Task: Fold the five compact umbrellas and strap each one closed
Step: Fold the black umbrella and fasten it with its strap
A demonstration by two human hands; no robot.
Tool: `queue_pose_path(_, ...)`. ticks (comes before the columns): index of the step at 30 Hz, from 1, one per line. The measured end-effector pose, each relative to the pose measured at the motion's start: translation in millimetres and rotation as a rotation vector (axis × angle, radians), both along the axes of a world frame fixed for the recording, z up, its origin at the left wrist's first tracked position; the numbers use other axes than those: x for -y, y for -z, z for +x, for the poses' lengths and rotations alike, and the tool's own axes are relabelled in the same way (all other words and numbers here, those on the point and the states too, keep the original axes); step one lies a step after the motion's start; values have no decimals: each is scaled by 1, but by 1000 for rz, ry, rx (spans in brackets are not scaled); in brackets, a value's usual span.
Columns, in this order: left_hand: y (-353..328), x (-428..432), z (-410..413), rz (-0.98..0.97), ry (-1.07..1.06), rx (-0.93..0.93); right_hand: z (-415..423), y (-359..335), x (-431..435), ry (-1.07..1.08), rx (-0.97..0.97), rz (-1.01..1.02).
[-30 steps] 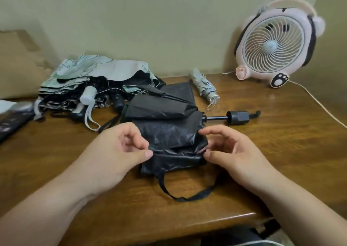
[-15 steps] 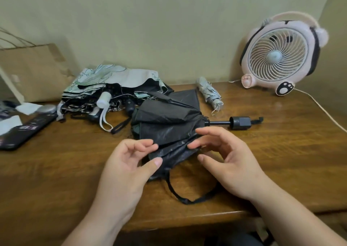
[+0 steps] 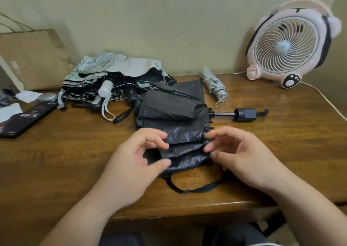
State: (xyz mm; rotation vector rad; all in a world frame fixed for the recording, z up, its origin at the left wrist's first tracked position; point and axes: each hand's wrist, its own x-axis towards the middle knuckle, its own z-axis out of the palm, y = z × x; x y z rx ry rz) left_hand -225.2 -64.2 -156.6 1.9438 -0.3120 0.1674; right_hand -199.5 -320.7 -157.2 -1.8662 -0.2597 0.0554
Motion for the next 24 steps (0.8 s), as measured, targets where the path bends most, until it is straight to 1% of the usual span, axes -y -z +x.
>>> queue_pose_path(2, 4, -2, -6, 113, 33, -34, -8, 4, 2, -8, 80, -156)
queue_pose_path(4, 5, -5, -8, 106, 34, -21, -14, 6, 2, -20, 123, -218)
queue_pose_path(5, 5, -5, -8, 73, 30, -7, -16, 6, 2, -30, 134, -197)
queue_pose_path(9, 7, 0, -6, -58, 92, 29, -15, 5, 6, -66, 110, 69)
queue_pose_path(10, 9, 1, -5, -51, 102, 34, -14, 5, 7, -73, 92, 105)
queue_pose_path(12, 12, 2, -3, -3, 91, 40, -13, 7, 6, -71, 92, 94)
queue_pose_path(17, 12, 0, -3, 148, 18, 71, -20, 16, 2, -30, 200, -151)
queue_pose_path(20, 8, -7, -5, 285, 4, 104, -28, 13, 0, -96, 311, -239)
queue_pose_path(22, 5, -16, -6, 408, 50, 183, -37, 6, -2, -152, 399, -339)
queue_pose_path(24, 1, -25, -8, 522, 153, 223, -47, 1, -7, -197, 447, -522)
